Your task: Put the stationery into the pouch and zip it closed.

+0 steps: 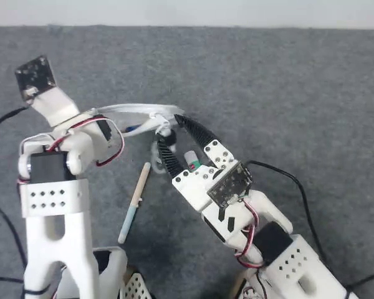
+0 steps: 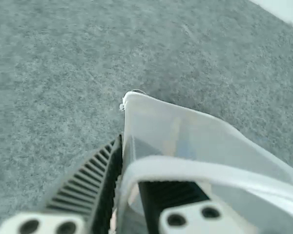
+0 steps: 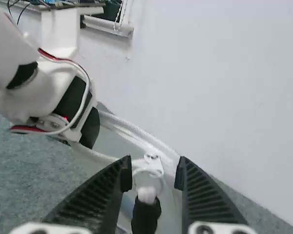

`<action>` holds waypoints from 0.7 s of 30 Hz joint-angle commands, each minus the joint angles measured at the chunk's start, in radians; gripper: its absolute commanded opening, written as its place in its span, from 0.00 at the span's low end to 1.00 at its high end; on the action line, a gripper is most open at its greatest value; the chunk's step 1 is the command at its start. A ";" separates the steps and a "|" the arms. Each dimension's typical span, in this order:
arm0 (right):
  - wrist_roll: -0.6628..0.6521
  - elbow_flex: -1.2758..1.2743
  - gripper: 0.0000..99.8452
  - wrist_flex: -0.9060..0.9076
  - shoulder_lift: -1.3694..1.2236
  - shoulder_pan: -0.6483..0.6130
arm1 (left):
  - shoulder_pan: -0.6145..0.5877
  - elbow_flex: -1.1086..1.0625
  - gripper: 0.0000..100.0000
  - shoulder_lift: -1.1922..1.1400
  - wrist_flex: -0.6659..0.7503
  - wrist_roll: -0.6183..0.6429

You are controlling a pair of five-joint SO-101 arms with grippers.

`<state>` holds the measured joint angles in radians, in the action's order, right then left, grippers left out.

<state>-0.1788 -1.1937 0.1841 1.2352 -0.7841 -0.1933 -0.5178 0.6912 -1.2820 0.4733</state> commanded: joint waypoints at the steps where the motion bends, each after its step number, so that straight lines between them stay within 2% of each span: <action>1: 0.015 0.014 0.13 0.044 0.033 0.010 | -0.046 0.045 0.01 -0.002 0.034 0.020; 4: 0.017 0.014 0.13 0.085 0.033 0.010 | -0.098 0.047 0.01 -0.002 0.037 0.089; 8: 0.120 0.015 0.14 0.150 0.031 0.010 | -0.181 0.054 0.01 -0.002 0.041 0.140; 13: 0.173 0.069 0.13 0.275 0.030 -0.001 | -0.265 0.071 0.01 -0.002 0.035 0.183; 21: 0.272 0.084 0.13 0.346 0.030 -0.108 | -0.282 0.073 0.01 -0.002 0.040 0.199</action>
<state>0.0575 -1.1830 0.5232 1.2382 -0.8531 -0.4695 -0.5178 0.6897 -1.2820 0.6559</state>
